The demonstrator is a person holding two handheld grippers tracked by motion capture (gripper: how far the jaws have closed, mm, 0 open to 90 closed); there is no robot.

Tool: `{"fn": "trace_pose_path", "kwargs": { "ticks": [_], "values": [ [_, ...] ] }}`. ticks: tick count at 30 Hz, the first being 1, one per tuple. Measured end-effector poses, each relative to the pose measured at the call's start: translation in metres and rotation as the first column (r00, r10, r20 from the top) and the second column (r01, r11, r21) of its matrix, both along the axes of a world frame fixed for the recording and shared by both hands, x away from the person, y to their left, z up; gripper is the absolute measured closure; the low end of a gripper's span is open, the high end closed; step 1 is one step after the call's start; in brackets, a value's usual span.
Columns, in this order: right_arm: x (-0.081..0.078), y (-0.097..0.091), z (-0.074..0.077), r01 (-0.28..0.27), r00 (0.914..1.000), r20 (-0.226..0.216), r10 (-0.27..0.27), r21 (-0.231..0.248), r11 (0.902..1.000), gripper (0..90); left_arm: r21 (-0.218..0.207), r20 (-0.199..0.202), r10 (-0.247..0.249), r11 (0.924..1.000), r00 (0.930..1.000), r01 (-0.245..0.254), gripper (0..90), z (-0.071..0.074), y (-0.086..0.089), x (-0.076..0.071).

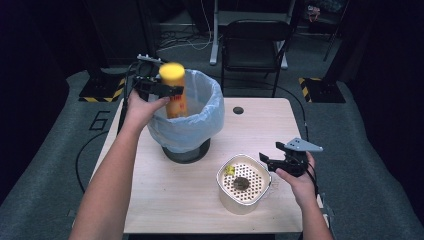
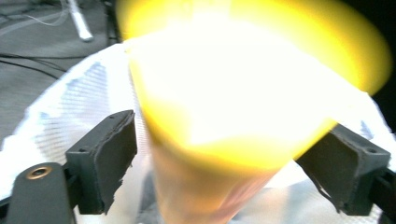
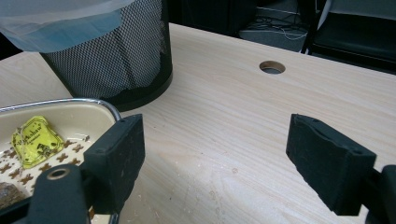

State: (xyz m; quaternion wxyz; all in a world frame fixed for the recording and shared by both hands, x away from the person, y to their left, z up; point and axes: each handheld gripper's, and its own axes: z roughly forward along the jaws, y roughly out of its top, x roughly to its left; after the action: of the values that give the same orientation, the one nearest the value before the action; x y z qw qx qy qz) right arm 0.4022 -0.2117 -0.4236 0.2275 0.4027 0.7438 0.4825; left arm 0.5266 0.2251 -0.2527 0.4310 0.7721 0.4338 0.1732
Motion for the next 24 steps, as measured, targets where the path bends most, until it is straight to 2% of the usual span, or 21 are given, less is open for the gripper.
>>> {"fn": "trace_pose_path", "kwargs": {
  "ticks": [2,3,4,7,12,13,14,15,18,21,22,24],
  "values": [
    [-0.001,-0.001,0.001,-0.001,1.0,0.003,0.001,-0.001,1.0,19.2,0.006,-0.019,0.003,1.0,0.9998,-0.003,12.1,0.0,0.001,0.0],
    [-0.001,-0.001,0.001,0.003,1.0,0.003,-0.003,0.001,1.0,19.2,0.021,-0.009,0.007,0.9998,0.9999,-0.007,12.1,0.0,0.002,-0.001],
    [-0.001,-0.001,0.001,0.003,1.0,0.004,-0.003,0.001,1.0,19.2,0.001,0.005,-0.01,1.0,0.9999,0.01,12.2,0.001,0.004,-0.005],
    [-0.001,-0.001,0.001,0.001,1.0,0.007,-0.001,0.002,1.0,19.2,-0.003,0.008,-0.009,1.0,0.9999,0.009,12.5,0.003,0.007,-0.009],
    [-0.001,0.0,0.001,0.003,1.0,0.003,-0.003,-0.001,1.0,19.2,-0.018,0.025,-0.042,0.9989,0.9988,0.043,17.3,0.011,0.014,-0.02],
    [-0.001,-0.001,0.001,-0.002,1.0,0.003,0.002,-0.007,1.0,19.2,-0.021,0.038,-0.056,0.9982,0.9977,0.057,17.5,0.014,0.017,-0.026],
    [-0.001,-0.001,0.001,-0.002,1.0,0.003,0.002,-0.007,1.0,19.2,-0.021,0.038,-0.056,0.9982,0.9977,0.057,18.1,0.014,0.017,-0.026],
    [-0.002,0.0,0.001,0.003,1.0,0.003,-0.003,-0.004,1.0,19.2,-0.031,0.04,-0.078,0.9964,0.9962,0.079,18.1,0.016,0.018,-0.031],
    [-0.002,-0.001,0.002,0.002,0.9999,0.011,-0.002,-0.005,1.0,19.2,-0.015,0.05,-0.11,0.9937,0.9927,0.111,22.1,0.017,0.024,-0.044],
    [-0.003,-0.002,0.002,0.009,0.9999,0.01,-0.009,0.006,0.9999,19.2,0.004,0.054,-0.118,0.993,0.9915,0.118,24.5,0.014,0.031,-0.055],
    [-0.003,-0.003,0.002,0.011,0.9999,0.008,-0.011,0.005,0.9999,19.2,-0.006,0.052,-0.122,0.9925,0.9912,0.122,26.2,0.012,0.038,-0.062],
    [-0.003,-0.003,0.002,0.011,0.9999,0.008,-0.011,0.004,0.9999,19.2,-0.012,0.051,-0.119,0.9927,0.9915,0.12,27.8,0.009,0.043,-0.067]
  ]
}}
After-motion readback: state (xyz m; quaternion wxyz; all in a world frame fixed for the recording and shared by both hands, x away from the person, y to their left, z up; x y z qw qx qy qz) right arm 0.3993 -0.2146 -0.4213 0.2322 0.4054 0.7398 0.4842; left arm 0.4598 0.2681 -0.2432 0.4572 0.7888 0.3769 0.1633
